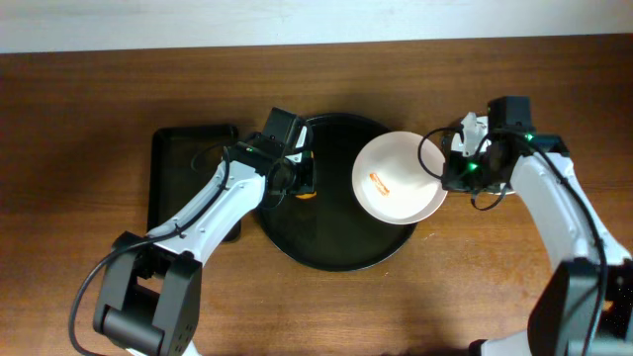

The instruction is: Clean dirty plates on tray and stack at the side

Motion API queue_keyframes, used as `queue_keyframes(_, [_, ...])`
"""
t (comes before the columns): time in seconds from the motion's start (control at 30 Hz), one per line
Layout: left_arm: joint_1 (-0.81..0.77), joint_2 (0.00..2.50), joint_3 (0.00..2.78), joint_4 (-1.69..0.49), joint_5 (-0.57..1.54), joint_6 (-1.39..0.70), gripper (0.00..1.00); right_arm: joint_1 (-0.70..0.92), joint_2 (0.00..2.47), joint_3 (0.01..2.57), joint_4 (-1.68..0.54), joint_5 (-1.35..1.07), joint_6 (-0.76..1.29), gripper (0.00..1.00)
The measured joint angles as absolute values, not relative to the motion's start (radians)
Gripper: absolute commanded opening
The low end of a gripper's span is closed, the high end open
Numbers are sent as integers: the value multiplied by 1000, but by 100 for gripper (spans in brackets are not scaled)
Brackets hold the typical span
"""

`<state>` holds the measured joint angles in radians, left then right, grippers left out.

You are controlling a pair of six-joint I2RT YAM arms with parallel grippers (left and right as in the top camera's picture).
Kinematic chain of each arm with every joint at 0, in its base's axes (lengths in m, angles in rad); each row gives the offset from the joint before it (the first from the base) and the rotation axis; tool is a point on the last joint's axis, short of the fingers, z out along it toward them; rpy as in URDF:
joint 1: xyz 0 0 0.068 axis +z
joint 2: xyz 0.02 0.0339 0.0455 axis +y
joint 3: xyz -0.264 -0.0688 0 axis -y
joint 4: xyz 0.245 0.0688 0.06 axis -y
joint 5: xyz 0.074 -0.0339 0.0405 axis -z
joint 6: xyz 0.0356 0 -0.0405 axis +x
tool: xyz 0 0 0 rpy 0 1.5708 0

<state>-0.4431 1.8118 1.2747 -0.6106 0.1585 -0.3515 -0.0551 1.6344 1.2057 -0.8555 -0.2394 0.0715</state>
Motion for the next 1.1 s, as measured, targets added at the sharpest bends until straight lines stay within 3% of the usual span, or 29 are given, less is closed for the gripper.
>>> queue_keyframes(0.2, [-443,1812,1275,-622,247,-156,0,260,1604,1206,-919,218,315,4])
queue_keyframes(0.3, [-443,1812,1275,-625,231,-123,0,345,1604,1206,-914,289,376,4])
queue_keyframes(0.43, [-443,1823,1275,-611,282,-112,0,353,1604,1206,-912,321,405,4])
queue_keyframes(0.53, [-442,1826,1276,-500,546,-121,0,353,1604,1206,-913,325,413,4])
queue_keyframes(0.63, [-461,1829,1276,-465,665,-192,0,353,1604,1206,-944,324,478,4])
queue_keyframes(0.87, [-556,1962,1279,-348,696,-304,0,343,1604,1186,-985,231,596,4])
queue_keyframes(1.1, [-597,1967,1279,-384,696,-215,0,329,1604,1159,-984,219,621,4])
